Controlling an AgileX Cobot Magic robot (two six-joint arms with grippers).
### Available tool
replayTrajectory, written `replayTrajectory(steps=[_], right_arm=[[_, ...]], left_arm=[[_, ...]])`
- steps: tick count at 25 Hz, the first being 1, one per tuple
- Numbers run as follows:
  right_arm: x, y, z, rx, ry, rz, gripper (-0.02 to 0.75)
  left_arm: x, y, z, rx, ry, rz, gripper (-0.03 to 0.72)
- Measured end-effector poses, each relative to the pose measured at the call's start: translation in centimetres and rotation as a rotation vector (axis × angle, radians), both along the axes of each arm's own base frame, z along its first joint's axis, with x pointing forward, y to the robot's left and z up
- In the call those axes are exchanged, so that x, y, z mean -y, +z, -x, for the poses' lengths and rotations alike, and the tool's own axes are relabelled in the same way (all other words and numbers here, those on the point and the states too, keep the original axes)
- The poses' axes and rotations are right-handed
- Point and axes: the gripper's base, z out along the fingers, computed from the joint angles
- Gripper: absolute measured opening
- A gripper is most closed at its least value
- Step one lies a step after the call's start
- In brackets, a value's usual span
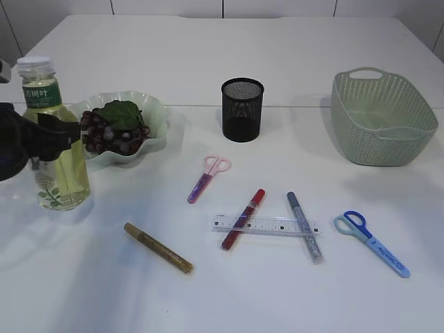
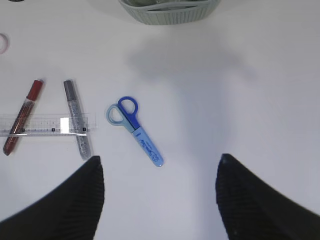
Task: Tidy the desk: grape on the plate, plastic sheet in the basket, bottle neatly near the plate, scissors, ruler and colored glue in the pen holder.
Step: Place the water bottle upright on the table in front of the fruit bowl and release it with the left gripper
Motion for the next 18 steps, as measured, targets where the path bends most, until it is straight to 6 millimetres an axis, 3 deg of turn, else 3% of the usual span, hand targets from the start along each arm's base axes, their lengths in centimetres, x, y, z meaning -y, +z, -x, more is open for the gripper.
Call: replayTrajectory(steps=[8, 18], right_arm=[[0.0, 0.1, 0.3, 0.006, 0.000, 0.000, 0.543], [0.0, 0.1, 0.3, 0.005, 0.000, 0.000, 0.543]], left_arm=[[0.3, -1.8, -1.5, 0.089, -0.032, -0.014, 0.435], [-0.4, -0.8, -2.0, 0.218, 0.005, -0.029, 0.435]])
